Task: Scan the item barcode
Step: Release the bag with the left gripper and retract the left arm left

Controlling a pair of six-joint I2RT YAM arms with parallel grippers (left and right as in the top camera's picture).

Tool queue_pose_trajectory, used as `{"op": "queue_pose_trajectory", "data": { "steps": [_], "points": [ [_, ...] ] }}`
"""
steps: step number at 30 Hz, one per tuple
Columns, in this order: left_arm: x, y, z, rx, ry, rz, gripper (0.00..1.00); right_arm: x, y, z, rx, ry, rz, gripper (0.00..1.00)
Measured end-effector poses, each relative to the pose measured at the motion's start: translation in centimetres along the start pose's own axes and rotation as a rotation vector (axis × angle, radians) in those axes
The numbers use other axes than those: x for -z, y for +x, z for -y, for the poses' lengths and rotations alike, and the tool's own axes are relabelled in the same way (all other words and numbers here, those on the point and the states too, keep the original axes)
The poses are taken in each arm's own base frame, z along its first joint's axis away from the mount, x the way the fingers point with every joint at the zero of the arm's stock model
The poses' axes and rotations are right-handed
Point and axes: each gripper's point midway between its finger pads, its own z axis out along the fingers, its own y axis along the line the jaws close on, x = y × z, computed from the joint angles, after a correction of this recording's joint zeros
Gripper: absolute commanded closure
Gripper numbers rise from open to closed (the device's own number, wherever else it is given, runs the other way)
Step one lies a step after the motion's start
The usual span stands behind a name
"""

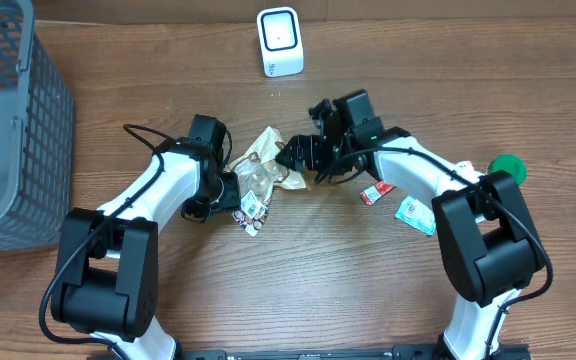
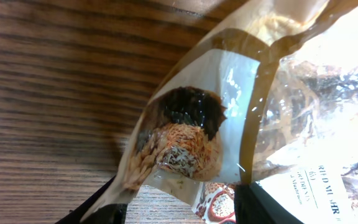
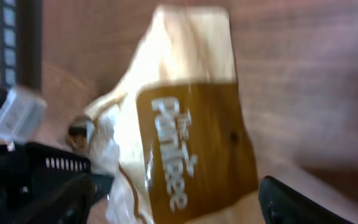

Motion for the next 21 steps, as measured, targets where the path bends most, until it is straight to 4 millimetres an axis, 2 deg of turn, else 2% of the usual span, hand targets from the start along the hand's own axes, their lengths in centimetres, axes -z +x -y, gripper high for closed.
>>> {"op": "queue_pose_trajectory", "data": {
  "steps": [6, 11, 14, 18, 21],
  "points": [
    [0.0, 0.0, 0.0, -0.014, 0.0, 0.0, 0.54, 0.1, -1.8, -0.6, 0.05, -0.006, 0.072, 0.03],
    [0.0, 0.0, 0.0, -0.018, 0.0, 0.0, 0.54, -0.3, -1.9, -0.2, 0.058, 0.038, 0.087, 0.02],
    [0.0, 0.0, 0.0, -0.018, 0.0, 0.0, 0.53, -1.2, -1.6, -0.2, 0.072, 0.051, 0.08, 0.02],
    [0.0, 0.0, 0.0, -0.018, 0.0, 0.0, 0.53, -3.1, -0.2, 0.4, 0.085, 0.061, 0.038, 0.06],
    [0.0, 0.0, 0.0, -0.018, -0.001, -0.001, 0.53, -3.5, 0.2, 0.1, 0.095, 0.065, 0.023, 0.16]
  ]
}}
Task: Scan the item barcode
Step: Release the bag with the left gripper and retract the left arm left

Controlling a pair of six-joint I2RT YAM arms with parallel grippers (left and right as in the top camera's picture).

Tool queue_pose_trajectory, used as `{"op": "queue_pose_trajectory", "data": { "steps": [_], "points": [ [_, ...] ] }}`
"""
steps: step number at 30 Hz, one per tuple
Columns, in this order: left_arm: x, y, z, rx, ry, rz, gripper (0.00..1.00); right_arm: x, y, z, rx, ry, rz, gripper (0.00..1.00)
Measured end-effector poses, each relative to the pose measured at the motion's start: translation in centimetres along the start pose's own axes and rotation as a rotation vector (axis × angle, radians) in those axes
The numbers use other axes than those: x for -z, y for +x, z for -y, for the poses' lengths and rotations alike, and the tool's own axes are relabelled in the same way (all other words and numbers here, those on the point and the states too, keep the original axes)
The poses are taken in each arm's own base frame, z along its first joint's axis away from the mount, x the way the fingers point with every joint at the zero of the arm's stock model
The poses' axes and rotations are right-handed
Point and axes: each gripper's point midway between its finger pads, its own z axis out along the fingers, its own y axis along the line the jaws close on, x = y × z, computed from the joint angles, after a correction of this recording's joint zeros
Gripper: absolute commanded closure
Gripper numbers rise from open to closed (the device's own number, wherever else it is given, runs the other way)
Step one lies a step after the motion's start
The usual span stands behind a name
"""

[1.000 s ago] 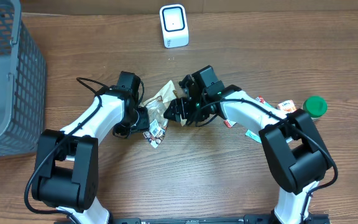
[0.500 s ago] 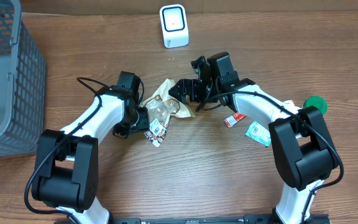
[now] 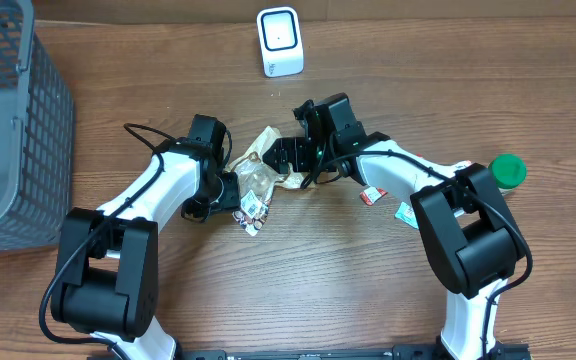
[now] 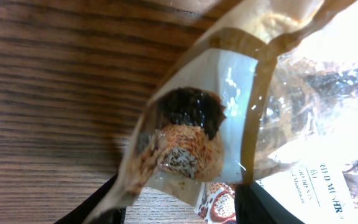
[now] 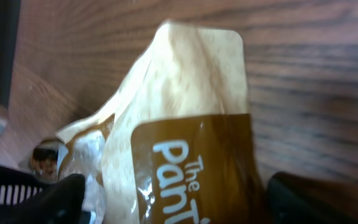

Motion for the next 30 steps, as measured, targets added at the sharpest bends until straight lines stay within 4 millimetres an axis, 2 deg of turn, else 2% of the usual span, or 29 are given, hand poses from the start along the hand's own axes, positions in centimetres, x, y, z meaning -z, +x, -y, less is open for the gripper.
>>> {"op": "queue_pose_trajectory", "data": {
  "steps": [5, 7, 11, 13, 18, 24, 30],
  "points": [
    [0.0, 0.0, 0.0, 0.0, -0.003, 0.001, 0.53, -0.7, 1.4, -1.5, 0.007, -0.053, -0.053, 0.4],
    [0.0, 0.0, 0.0, 0.0, -0.002, 0.001, 0.53, -0.8, 1.8, -2.1, 0.006, -0.087, -0.069, 0.43],
    [0.0, 0.0, -0.1, 0.0, -0.007, 0.0, 0.53, -0.4, 1.8, -2.9, 0.01, -0.154, -0.083, 0.65],
    [0.0, 0.0, -0.1, -0.004, -0.008, 0.0, 0.5, -0.2, 1.8, -2.9, 0.001, -0.171, -0.091, 0.73],
    [0.0, 0.1, -0.3, -0.02, -0.014, -0.005, 0.45, 0.2, 1.9, -3.1, -0.02, -0.213, -0.109, 0.75],
    [0.4, 0.6, -1.0, -0.009, -0.034, -0.038, 0.4, 0.9, 3.0, -2.4, -0.075, -0.213, -0.166, 0.75],
    [2.9, -2.0, -2.7, 0.042, -0.081, -0.003, 0.39, 3.2, 3.9, -3.1, -0.096, -0.198, -0.213, 0.79]
  ]
}}
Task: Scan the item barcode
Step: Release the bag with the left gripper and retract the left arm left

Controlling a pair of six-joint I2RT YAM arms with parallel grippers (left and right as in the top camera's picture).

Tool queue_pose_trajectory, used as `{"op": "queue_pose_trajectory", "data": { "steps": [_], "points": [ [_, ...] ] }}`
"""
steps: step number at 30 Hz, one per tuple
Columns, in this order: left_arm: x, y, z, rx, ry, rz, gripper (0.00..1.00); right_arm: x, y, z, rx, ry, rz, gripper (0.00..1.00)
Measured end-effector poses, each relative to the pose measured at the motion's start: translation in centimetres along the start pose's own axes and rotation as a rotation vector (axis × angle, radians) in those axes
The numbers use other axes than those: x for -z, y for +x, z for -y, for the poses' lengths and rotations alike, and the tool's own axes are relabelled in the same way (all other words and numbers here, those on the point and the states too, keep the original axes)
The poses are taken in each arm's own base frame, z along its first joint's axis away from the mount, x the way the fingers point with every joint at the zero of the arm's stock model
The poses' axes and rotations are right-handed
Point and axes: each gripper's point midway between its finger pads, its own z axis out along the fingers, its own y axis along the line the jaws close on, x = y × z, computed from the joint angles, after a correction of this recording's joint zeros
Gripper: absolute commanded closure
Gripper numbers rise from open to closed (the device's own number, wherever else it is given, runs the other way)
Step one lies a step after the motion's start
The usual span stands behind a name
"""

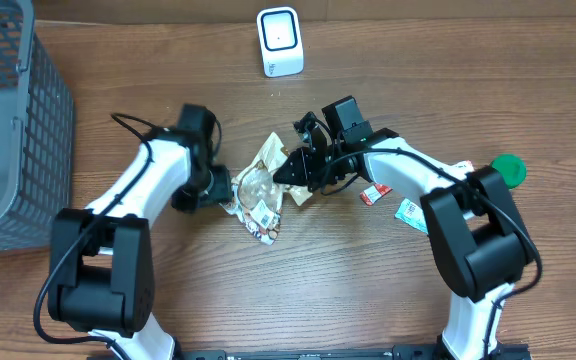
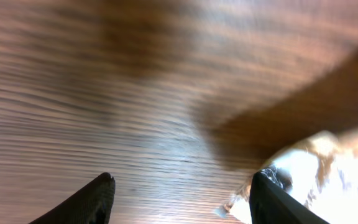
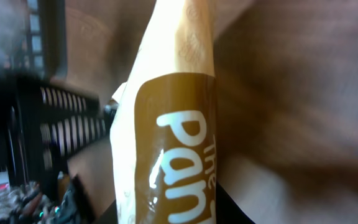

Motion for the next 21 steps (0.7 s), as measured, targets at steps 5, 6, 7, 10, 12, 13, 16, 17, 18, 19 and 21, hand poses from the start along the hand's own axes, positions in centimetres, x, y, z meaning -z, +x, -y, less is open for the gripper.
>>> {"op": "queue_pose_trajectory", "data": {
  "steps": [5, 6, 7, 10, 12, 13, 16, 17, 18, 19, 21],
  "points": [
    [2.8, -2.9, -2.2, 0.062, -0.043, 0.063, 0.38, 2.1, 0.5, -2.3, 0.022, -0.017, 0.001, 0.85],
    [3.1, -3.3, -2.7, 0.076, -0.046, 0.073, 0.37, 2.4, 0.6, -2.7, 0.024, -0.02, 0.001, 0.86],
    [3.3, -3.7, -3.3, 0.092, -0.051, 0.083, 0.37, 2.7, 0.7, -3.1, 0.029, -0.024, 0.002, 0.87],
    [3.6, -4.2, -4.9, 0.136, -0.061, 0.092, 0.36, 3.3, 0.8, -3.6, 0.033, -0.026, 0.003, 0.92],
    [3.6, -4.4, -6.2, 0.175, -0.066, 0.093, 0.35, 3.4, 0.8, -3.8, 0.038, -0.027, 0.006, 0.96],
    [3.7, -4.5, -6.8, 0.194, -0.067, 0.094, 0.35, 3.5, 0.8, -3.8, 0.04, -0.027, 0.007, 0.96],
    [3.7, -4.7, -8.3, 0.237, -0.069, 0.095, 0.33, 3.5, 0.8, -3.8, 0.039, -0.026, 0.007, 0.96],
    [3.8, -4.7, -8.7, 0.249, -0.07, 0.096, 0.32, 3.5, 0.8, -3.8, 0.038, -0.027, 0.006, 0.96],
    [3.8, -4.8, -9.0, 0.258, -0.071, 0.099, 0.3, 3.5, 0.8, -3.8, 0.039, -0.027, 0.007, 0.96],
    [3.8, -4.9, -9.2, 0.262, -0.07, 0.104, 0.25, 3.5, 0.8, -3.8, 0.039, -0.027, 0.007, 0.96],
    [3.8, -5.1, -9.3, 0.263, -0.071, 0.11, 0.15, 3.5, 0.8, -3.8, 0.035, -0.027, 0.008, 0.96]
  ]
}}
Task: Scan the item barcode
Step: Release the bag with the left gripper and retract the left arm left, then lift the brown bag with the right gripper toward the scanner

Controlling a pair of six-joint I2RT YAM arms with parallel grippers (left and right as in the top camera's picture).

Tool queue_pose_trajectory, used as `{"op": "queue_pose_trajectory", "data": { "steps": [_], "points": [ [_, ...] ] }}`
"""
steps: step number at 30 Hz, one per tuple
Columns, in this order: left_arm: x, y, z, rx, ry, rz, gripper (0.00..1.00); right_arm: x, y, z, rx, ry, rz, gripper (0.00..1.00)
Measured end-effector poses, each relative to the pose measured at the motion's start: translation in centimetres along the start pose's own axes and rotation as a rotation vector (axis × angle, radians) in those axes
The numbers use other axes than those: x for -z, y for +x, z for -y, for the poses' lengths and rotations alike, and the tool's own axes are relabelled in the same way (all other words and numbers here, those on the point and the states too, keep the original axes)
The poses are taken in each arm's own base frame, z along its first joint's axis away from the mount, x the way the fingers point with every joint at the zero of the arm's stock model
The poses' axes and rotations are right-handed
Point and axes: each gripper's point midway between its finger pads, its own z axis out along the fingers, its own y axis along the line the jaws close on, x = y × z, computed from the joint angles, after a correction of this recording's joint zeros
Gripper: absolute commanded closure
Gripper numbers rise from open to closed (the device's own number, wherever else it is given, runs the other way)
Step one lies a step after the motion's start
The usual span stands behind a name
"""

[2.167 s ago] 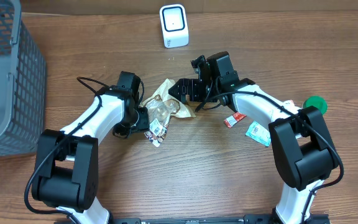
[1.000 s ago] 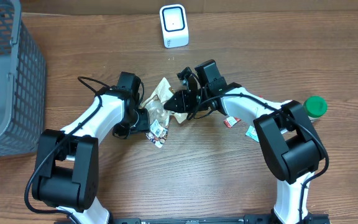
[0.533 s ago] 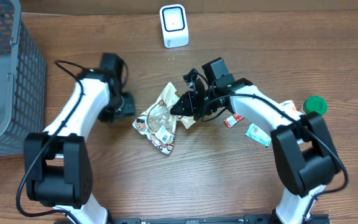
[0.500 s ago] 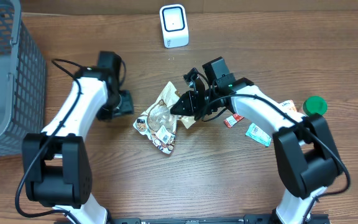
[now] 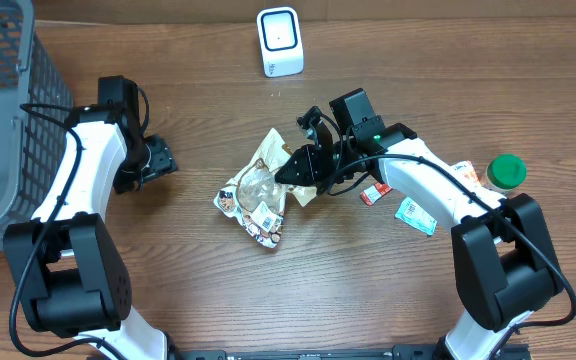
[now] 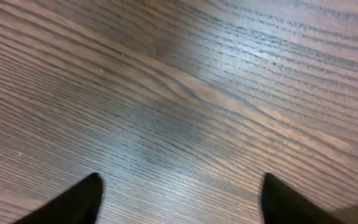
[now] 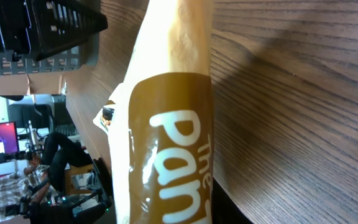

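Observation:
The item is a tan, brown and clear snack pouch lying crumpled at the table's middle. My right gripper is shut on its upper right edge. In the right wrist view the pouch fills the centre, raised on edge, its brown band with white lettering facing the camera and hiding the fingertips. The white barcode scanner stands at the back centre. My left gripper is open well to the left of the pouch. Its fingertips show only bare wood between them.
A grey mesh basket stands at the left edge, close to the left arm. A green-capped bottle, a red and white sachet and a teal sachet lie at the right, beside the right arm.
My left gripper has moved away from the pouch, left toward the basket, and no longer has the pouch in its view. The right gripper still holds the pouch at the same spot.
First the pouch sat between my left gripper's fingers while the right gripper stood open at its other end. The right gripper then came closer, still open. Then it was shut on the pouch and the left was open beside it. Now the left is far off.

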Motion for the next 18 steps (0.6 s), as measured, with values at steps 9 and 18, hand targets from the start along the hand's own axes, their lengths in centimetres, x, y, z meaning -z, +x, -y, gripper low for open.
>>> {"op": "queue_pose_trajectory", "data": {
  "steps": [9, 18],
  "points": [
    [0.0, 0.4, 0.2, -0.004, 0.008, -0.014, 0.0, 0.6, -2.4, -0.5, -0.055, -0.03, 0.085, 0.96],
    [0.0, 0.4, 0.3, -0.004, 0.01, -0.014, 0.0, 6.0, -7.1, -5.5, 0.126, 0.009, 0.323, 0.96]
  ]
}}
